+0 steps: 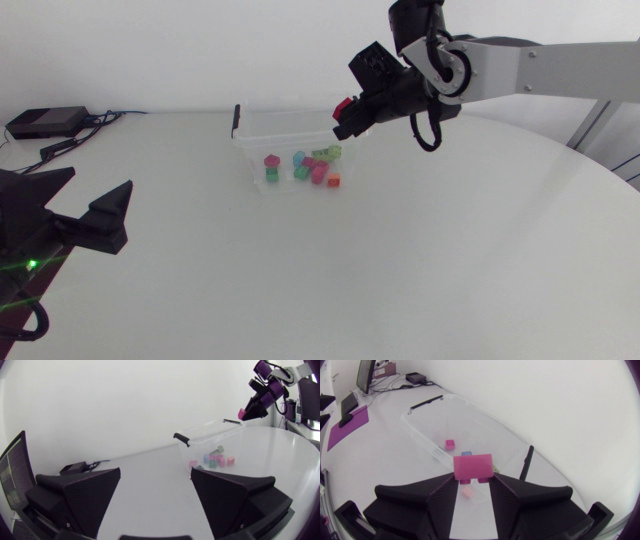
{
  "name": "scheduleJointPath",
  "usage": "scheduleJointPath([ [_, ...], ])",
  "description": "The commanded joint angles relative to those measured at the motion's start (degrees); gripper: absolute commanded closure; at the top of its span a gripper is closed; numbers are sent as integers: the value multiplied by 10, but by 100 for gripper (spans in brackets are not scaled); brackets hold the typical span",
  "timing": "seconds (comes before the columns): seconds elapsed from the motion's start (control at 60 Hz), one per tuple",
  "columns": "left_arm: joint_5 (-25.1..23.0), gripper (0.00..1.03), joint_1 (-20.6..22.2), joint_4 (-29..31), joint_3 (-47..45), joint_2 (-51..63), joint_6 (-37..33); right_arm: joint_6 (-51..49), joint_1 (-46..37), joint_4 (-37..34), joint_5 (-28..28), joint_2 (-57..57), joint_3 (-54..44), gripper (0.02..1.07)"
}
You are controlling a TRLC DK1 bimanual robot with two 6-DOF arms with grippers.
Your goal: Pick up the duplo bricks and place them in the container
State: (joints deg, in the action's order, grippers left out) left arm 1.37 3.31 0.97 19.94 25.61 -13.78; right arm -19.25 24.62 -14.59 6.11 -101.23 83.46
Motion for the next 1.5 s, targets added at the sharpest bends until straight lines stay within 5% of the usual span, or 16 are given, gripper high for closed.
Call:
scheduleJointPath([
  [0.0, -5, 5, -5, -7, -20, -25, -11, 18, -5, 11, -4, -35, 37, 77],
  [0.467, -5, 5, -20, 10, -69, -144, -19, 26, -23, 43, -18, -191, 173, 76],
  [0.517, -5, 5, -23, 10, -73, -155, -20, 26, -25, 49, -22, -205, 188, 64],
  [0.633, -4, 5, -29, 10, -86, -195, -20, 28, -26, 55, -36, -208, 193, 16],
  [1.133, -4, 5, -40, 7, -134, -264, -16, 44, -33, 265, -125, 64, -117, 11],
  [1.483, -4, 5, -51, 0, -141, -264, -4, 37, -99, 330, -133, 256, -340, 11],
])
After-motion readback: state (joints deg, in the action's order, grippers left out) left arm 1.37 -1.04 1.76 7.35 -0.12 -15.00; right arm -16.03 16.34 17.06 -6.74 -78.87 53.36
